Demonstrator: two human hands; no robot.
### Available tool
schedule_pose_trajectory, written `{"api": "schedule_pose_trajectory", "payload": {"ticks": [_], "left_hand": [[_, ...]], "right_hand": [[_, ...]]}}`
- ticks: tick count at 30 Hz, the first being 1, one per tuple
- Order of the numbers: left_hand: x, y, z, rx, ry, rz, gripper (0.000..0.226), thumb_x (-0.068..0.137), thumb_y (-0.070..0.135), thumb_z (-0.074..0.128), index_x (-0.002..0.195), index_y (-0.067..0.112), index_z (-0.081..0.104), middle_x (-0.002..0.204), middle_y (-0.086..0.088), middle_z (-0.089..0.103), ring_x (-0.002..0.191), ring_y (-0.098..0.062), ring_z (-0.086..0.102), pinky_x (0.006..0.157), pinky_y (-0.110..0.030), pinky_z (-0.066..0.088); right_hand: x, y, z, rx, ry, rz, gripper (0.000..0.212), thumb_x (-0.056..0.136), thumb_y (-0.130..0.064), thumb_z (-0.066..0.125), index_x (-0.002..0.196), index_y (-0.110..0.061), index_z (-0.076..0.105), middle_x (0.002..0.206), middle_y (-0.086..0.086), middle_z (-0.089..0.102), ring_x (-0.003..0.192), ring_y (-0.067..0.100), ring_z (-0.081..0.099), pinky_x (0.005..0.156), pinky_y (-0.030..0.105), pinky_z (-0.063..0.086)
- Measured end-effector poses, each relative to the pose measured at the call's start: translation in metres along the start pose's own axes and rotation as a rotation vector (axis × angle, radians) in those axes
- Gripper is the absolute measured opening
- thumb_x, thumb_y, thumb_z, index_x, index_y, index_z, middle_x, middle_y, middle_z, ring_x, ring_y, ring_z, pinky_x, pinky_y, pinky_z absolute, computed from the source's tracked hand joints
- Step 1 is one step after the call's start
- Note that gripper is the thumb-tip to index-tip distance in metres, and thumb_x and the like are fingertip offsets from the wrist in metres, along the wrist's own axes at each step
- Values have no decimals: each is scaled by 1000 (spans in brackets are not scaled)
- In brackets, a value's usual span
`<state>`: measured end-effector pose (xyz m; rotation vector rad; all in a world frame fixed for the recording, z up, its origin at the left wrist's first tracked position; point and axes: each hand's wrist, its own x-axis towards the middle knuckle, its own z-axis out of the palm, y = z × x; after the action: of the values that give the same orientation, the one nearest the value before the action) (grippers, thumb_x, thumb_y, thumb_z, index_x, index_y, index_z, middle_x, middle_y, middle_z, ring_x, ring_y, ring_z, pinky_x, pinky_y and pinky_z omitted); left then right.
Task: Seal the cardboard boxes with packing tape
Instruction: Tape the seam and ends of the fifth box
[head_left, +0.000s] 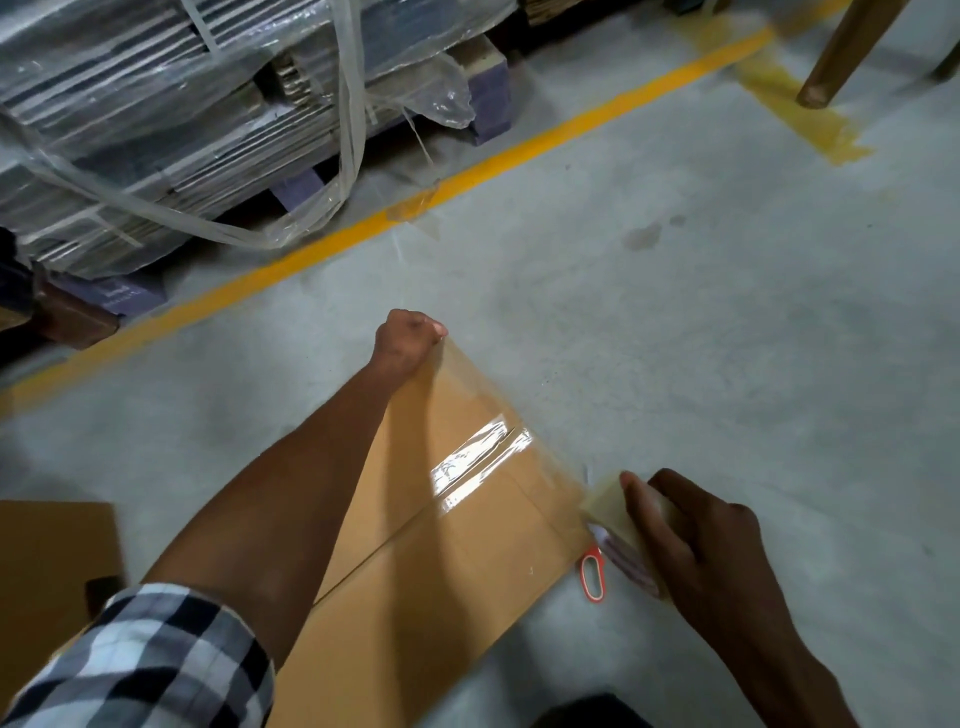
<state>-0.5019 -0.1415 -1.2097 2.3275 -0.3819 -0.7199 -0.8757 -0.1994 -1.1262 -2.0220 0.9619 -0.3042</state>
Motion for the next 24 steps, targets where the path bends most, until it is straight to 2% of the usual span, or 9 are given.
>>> {"api": "schedule_pose_trajectory", "payload": {"ticks": [2, 5, 7, 11, 15, 16, 18, 21, 24], "left_hand": [[5, -1, -3, 49, -53, -26, 19, 92, 19, 66, 101, 13, 82, 105, -5, 76, 107, -24, 68, 94, -31, 52], [5, -1, -2, 87, -76, 7, 20, 94, 20, 64, 101, 15, 82, 106, -5, 76, 108, -22, 66, 88, -26, 48], [5, -2, 0, 84, -104, 40, 21, 95, 20, 62, 98, 16, 82, 103, -2, 77, 106, -20, 66, 84, -24, 45], [-2, -6, 7, 16, -113, 38, 19, 93, 20, 65, 85, 26, 80, 83, 14, 75, 104, -15, 68, 76, -17, 46], [-12, -4, 15, -7, -21, 21, 22, 96, 19, 64, 108, 13, 81, 114, -5, 76, 113, -18, 63, 87, -18, 40], [-14, -3, 14, -25, 2, 0, 23, 95, 22, 66, 111, 12, 80, 118, -6, 75, 114, -18, 63, 88, -18, 40], [-16, -4, 13, -40, 28, -11, 24, 94, 24, 69, 112, 12, 80, 119, -7, 75, 118, -20, 64, 92, -18, 43], [-10, -8, 15, -63, 9, -31, 26, 92, 25, 71, 112, 11, 80, 119, -8, 75, 117, -23, 65, 101, -25, 48], [-6, -9, 15, -89, -11, -87, 31, 87, 30, 78, 112, 13, 80, 118, -9, 75, 113, -25, 67, 104, -35, 52]], "right_hand": [[-3, 1, 0, -18, -7, 17, 69, 87, -81, 42, 70, -15, 53, 46, 5, 46, 40, 21, 49, 45, 35, 41], [-8, 8, 2, -93, 1, 37, 51, 94, -61, 52, 67, -18, 49, 43, 4, 41, 39, 19, 48, 46, 37, 40], [-10, 9, 1, -101, -2, 63, 52, 93, -63, 49, 65, -19, 46, 42, 3, 38, 39, 19, 46, 47, 38, 39], [-16, 12, 1, -161, -1, 66, 53, 94, -61, 51, 64, -18, 45, 41, 1, 26, 38, 18, 32, 45, 38, 38], [-20, 18, 2, -168, -10, 92, 58, 93, -69, 44, 65, -19, 47, 44, -2, 34, 41, 13, 34, 48, 37, 42], [-21, 22, 2, -148, -25, 112, 55, 91, -71, 43, 68, -21, 51, 49, -2, 46, 46, 14, 44, 53, 39, 48], [-24, 25, 5, -110, -65, 180, 46, 90, -68, 44, 79, -27, 61, 67, 5, 65, 64, 27, 64, 65, 43, 56], [-23, 38, 12, -288, -49, 109, 58, 82, -73, 41, 69, -18, 57, 51, 3, 52, 56, 37, 62, 51, 43, 52], [-24, 54, 22, -332, -33, 173, 65, 87, -76, 38, 66, -17, 54, 50, 2, 50, 58, 33, 61, 51, 36, 46]]}}
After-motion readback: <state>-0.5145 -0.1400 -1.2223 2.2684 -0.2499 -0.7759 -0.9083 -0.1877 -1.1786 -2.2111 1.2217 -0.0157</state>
